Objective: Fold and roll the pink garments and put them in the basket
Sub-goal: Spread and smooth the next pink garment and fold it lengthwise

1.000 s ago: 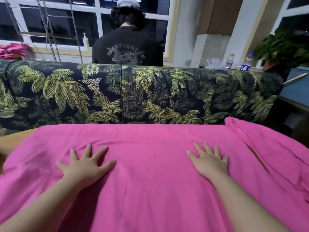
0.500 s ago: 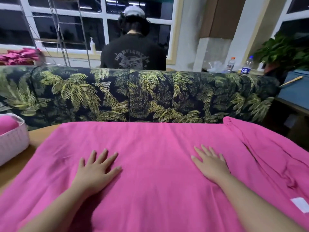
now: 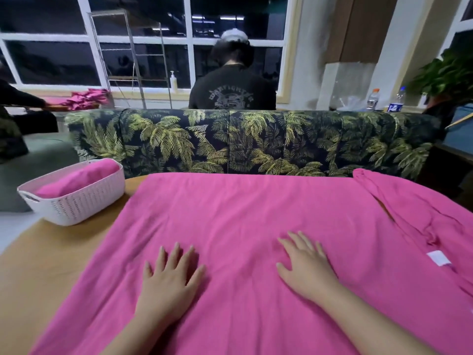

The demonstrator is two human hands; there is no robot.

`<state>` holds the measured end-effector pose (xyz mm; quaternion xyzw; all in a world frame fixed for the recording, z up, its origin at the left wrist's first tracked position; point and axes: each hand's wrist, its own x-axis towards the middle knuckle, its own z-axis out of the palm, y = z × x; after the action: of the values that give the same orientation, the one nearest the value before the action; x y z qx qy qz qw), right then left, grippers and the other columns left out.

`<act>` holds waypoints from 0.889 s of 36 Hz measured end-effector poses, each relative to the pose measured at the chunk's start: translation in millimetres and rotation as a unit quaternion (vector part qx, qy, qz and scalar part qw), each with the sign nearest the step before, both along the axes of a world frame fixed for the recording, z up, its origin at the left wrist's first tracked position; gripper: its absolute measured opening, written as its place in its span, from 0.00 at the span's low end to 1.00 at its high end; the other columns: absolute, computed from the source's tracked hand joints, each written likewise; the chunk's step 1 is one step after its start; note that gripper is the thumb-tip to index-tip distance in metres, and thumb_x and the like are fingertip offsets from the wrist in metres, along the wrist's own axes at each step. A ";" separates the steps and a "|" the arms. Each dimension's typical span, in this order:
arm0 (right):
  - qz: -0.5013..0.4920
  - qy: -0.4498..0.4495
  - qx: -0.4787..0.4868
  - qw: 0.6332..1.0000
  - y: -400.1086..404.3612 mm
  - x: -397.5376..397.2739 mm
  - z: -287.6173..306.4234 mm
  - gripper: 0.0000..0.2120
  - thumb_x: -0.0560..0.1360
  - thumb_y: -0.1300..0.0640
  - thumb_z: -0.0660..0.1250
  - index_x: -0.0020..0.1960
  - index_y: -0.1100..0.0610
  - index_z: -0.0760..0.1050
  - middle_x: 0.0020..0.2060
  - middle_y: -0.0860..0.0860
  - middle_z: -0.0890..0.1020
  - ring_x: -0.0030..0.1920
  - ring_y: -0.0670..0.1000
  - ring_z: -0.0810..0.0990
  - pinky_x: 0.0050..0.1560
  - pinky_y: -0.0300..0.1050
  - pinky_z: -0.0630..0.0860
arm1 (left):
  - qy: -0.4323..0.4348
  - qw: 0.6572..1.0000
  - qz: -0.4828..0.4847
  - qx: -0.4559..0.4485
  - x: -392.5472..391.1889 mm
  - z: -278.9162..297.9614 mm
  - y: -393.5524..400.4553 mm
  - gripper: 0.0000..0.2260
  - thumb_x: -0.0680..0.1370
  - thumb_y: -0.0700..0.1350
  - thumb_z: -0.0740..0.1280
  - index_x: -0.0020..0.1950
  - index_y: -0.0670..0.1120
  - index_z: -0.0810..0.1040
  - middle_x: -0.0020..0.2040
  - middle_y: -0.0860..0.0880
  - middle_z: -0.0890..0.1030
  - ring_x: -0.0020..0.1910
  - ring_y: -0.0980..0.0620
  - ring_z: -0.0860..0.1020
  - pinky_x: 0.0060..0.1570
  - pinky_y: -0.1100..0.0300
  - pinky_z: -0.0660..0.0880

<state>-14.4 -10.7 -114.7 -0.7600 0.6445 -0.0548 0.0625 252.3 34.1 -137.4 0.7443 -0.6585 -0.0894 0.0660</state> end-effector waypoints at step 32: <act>0.127 -0.051 -0.019 0.990 24.4 91.2 -21.0 0.24 0.81 0.43 0.52 0.76 0.45 0.59 0.76 0.45 0.58 0.77 0.46 0.51 0.75 0.49 0.45 | 0.309 0.947 0.035 -0.080 56.1 19.6 59.1 0.26 0.72 0.24 0.54 0.50 0.55 0.73 0.51 0.46 0.81 0.39 0.60 0.81 0.47 0.58 0.76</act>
<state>76.8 13.8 -135.6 -0.8327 0.5379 -0.0973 0.0877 308.4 93.2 -117.8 0.6951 -0.5844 -0.2596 0.3285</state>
